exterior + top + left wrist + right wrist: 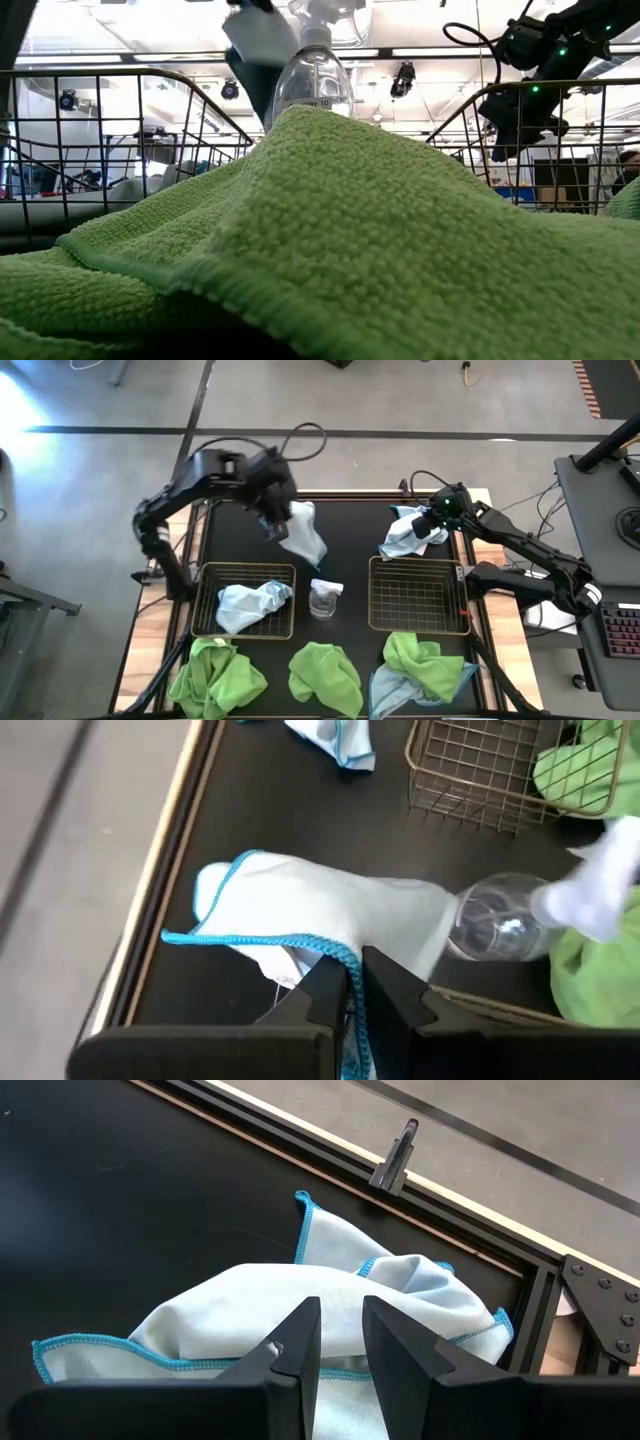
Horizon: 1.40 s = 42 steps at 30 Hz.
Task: Sort microfiber towel by color & place in baskets
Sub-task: Put the blue microfiber towel into the left wire basket
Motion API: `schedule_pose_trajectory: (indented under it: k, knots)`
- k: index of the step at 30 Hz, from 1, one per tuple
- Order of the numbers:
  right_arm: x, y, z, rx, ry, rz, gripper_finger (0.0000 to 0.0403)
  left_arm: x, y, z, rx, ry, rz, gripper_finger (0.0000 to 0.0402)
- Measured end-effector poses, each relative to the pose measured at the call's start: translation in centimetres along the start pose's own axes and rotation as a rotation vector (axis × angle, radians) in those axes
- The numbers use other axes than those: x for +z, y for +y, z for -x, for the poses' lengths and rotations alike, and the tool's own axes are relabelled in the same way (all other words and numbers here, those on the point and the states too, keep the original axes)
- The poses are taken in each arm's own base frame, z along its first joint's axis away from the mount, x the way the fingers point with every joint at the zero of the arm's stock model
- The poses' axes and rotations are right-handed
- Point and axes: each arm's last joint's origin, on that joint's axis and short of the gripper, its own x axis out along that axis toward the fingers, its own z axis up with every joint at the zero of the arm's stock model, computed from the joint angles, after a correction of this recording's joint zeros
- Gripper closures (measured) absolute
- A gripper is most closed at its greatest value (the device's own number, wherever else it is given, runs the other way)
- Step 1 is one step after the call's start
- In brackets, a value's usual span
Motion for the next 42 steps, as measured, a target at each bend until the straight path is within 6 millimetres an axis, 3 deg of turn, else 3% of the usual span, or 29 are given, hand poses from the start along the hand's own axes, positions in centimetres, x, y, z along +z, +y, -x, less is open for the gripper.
schedule_pose_trajectory:
  k: [9,14,19,27,34,42]
  knots:
    - [0.0,0.0,0.0,0.0,-0.001,-0.007,0.033,-2.9,-3.2,6.3,0.1,-0.167,0.059,0.0391]
    - [0.0,0.0,0.0,0.0,-0.001,-0.016,0.033,-5.4,-3.6,7.8,0.188,-0.202,0.127,0.0391]
    - [0.0,0.0,0.0,0.0,-0.001,-0.016,0.033,-9.3,-3.5,7.7,0.197,-0.157,0.233,0.0391]
    - [0.0,0.0,0.0,0.0,-0.001,-0.028,0.033,-14.7,-3.6,4.8,0.165,-0.054,0.303,0.039]
    - [0.0,0.0,0.0,0.0,-0.001,-0.063,0.033,-17.4,-4.8,2.7,-0.011,0.015,0.193,0.039]
    - [0.0,0.0,0.0,0.0,-0.001,-0.096,0.033,-18.2,-4.9,4.5,-0.079,-0.056,0.191,0.039]
